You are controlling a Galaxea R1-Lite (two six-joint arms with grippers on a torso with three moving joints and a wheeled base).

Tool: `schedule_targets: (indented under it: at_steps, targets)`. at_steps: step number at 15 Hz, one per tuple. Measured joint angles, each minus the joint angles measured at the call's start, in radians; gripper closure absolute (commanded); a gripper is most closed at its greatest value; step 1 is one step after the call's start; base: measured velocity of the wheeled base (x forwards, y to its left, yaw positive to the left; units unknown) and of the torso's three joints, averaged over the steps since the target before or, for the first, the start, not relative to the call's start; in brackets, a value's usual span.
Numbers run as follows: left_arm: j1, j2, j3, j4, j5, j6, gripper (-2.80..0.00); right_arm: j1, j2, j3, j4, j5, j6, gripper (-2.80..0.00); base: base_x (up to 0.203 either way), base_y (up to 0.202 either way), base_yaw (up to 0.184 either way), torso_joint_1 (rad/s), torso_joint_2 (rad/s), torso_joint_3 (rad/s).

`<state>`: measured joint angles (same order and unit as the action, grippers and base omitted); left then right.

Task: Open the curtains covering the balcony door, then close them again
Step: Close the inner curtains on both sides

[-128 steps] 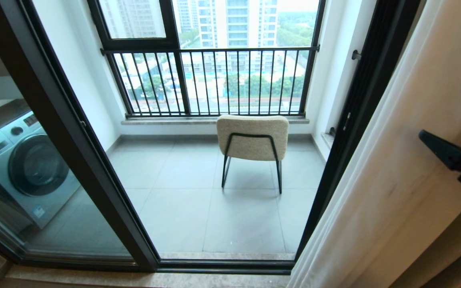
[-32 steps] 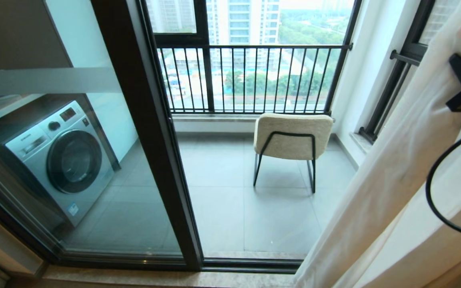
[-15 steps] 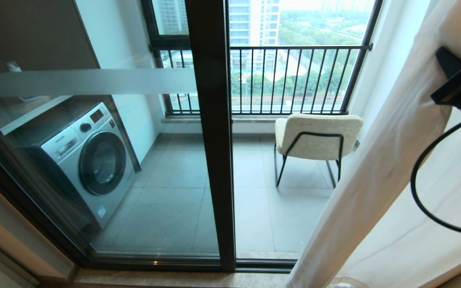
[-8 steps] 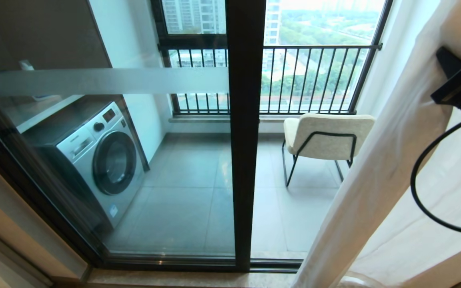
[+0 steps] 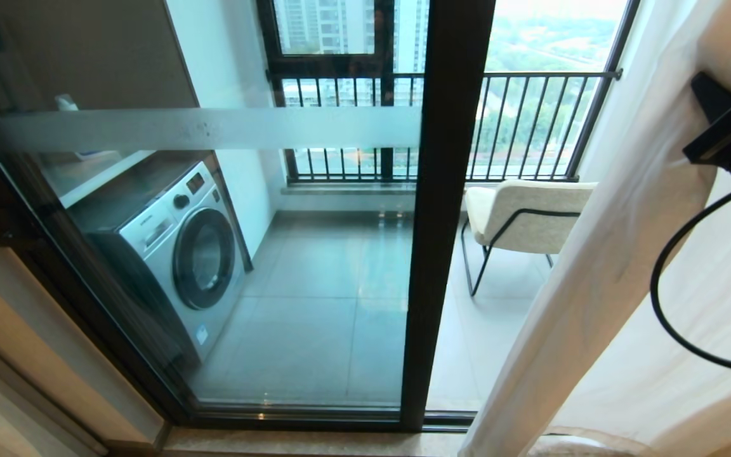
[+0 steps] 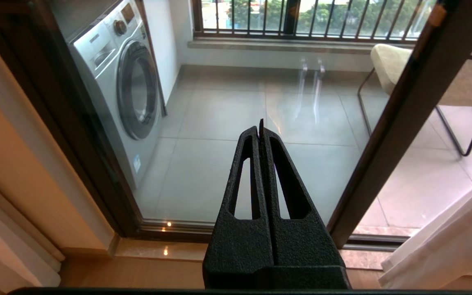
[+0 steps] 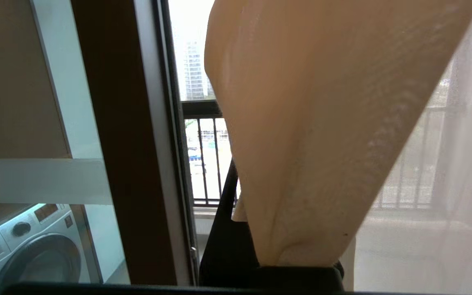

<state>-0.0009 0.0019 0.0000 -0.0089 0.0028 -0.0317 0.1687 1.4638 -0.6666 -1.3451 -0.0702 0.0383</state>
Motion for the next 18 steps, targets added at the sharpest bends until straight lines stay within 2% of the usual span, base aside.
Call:
schedule_targets:
  at_steps: [15, 18]
  targets:
    - [0.000, 0.000, 0.000, 0.000, 0.000, 0.000, 0.00, 0.019, 0.004, 0.000, 0.000, 0.000, -0.002, 0.00, 0.000, 0.189, 0.000, 0.003, 0.00, 0.003]
    - [-0.001, 0.000, 0.000, 0.002, 0.001, 0.001, 0.00, 0.021, 0.004, 0.002, 0.001, 0.001, -0.002, 0.00, 0.000, 0.061, 0.001, -0.001, 0.00, 0.001]
